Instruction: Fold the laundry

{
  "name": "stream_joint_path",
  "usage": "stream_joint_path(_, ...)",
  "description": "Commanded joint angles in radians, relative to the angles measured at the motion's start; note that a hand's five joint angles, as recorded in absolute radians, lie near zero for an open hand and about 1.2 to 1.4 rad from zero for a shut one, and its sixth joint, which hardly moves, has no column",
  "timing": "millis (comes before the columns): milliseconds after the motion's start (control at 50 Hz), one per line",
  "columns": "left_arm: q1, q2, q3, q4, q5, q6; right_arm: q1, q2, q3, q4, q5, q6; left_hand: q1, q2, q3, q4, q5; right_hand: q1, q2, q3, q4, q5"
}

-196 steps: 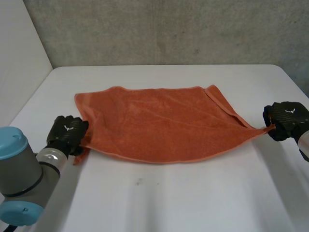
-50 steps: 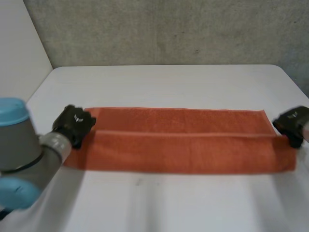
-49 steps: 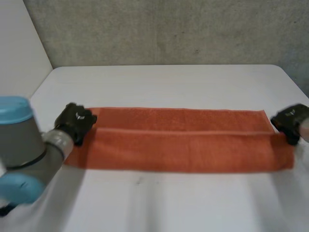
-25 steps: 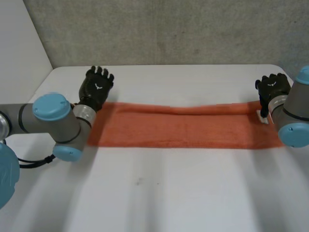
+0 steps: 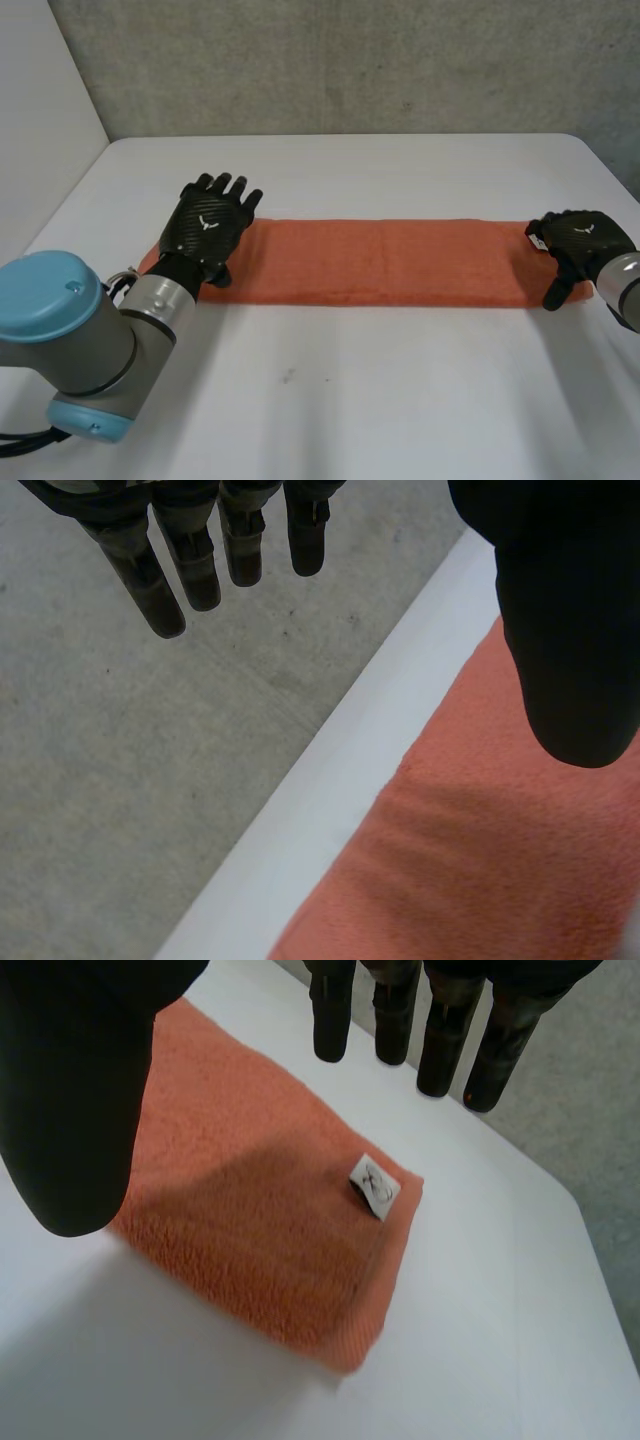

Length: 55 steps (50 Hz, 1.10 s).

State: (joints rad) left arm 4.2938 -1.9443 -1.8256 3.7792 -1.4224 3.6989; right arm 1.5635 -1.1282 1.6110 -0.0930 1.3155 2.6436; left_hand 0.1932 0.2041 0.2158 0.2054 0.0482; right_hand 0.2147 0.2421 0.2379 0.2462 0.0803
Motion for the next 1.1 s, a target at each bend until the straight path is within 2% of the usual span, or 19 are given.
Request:
stream_joint_path(20, 0.012, 0.004, -0.006, 0.008, -0.027, -0.071, -0.056, 0.036, -0.006, -0.016, -0.022, -0.007, -0.019, -0.030, -0.041, -0.031, -0.048, 0.246, 0.219, 0.223, 0.214, 0.206)
stream_joint_path(340, 0.011, 0.004, -0.017, 0.007, -0.036, -0.074, -0.063, 0.114, -0.042, -0.016, -0.033, -0.013, -0.019, -0.030, -0.041, -0.031, -0.048, 0.440, 0.412, 0.417, 0.408, 0.400)
stream_joint_path(360, 0.011, 0.004, -0.018, 0.007, -0.036, -0.074, -0.072, 0.114, -0.045, -0.016, -0.033, -0.019, -0.019, -0.030, -0.041, -0.031, -0.048, 0.544, 0.517, 0.521, 0.513, 0.504)
stream_joint_path(480, 0.011, 0.004, -0.018, 0.007, -0.038, -0.074, -0.092, 0.136, -0.058, -0.016, -0.033, -0.033, -0.019, -0.030, -0.041, -0.031, -0.048, 0.701, 0.673, 0.677, 0.669, 0.660)
stream_joint_path(540, 0.011, 0.004, -0.020, 0.007, -0.038, -0.074, -0.097, 0.142, -0.063, -0.016, -0.033, -0.039, -0.019, -0.030, -0.041, -0.031, -0.048, 0.704, 0.677, 0.681, 0.672, 0.664)
stream_joint_path(680, 0.011, 0.004, -0.027, 0.007, -0.036, -0.074, -0.115, 0.156, -0.078, -0.016, -0.035, -0.047, -0.019, -0.030, -0.041, -0.031, -0.048, 0.857, 0.829, 0.833, 0.825, 0.816)
stream_joint_path(720, 0.009, 0.004, -0.027, 0.007, -0.036, -0.074, -0.120, 0.162, -0.085, -0.014, -0.036, -0.047, -0.019, -0.030, -0.041, -0.031, -0.048, 0.976, 0.949, 0.953, 0.945, 0.936)
stream_joint_path(780, 0.009, 0.005, -0.031, 0.007, -0.036, -0.074, -0.122, 0.169, -0.089, -0.014, -0.036, -0.047, -0.019, -0.030, -0.041, -0.031, -0.048, 0.983, 0.956, 0.960, 0.951, 0.943)
stream_joint_path(820, 0.008, 0.005, -0.031, 0.007, -0.036, -0.074, -0.123, 0.174, -0.094, -0.014, -0.038, -0.047, -0.019, -0.030, -0.041, -0.031, -0.048, 1.181, 1.154, 1.158, 1.149, 1.141)
stream_joint_path(860, 0.007, 0.005, -0.032, 0.007, -0.036, -0.074, -0.123, 0.174, -0.095, -0.014, -0.038, -0.047, -0.019, -0.030, -0.041, -0.031, -0.048, 1.182, 1.154, 1.158, 1.150, 1.141)
stream_joint_path(1020, 0.007, 0.005, -0.032, 0.007, -0.038, -0.074, -0.164, 0.176, -0.147, -0.005, -0.009, -0.063, -0.019, -0.030, -0.041, -0.031, -0.048, 1.182, 1.154, 1.158, 1.150, 1.141)
stream_joint_path(1100, 0.009, 0.007, -0.034, 0.007, -0.039, -0.074, -0.221, 0.189, -0.212, -0.004, 0.076, -0.169, -0.019, -0.030, -0.041, -0.031, -0.048, 1.182, 1.154, 1.158, 1.150, 1.141)
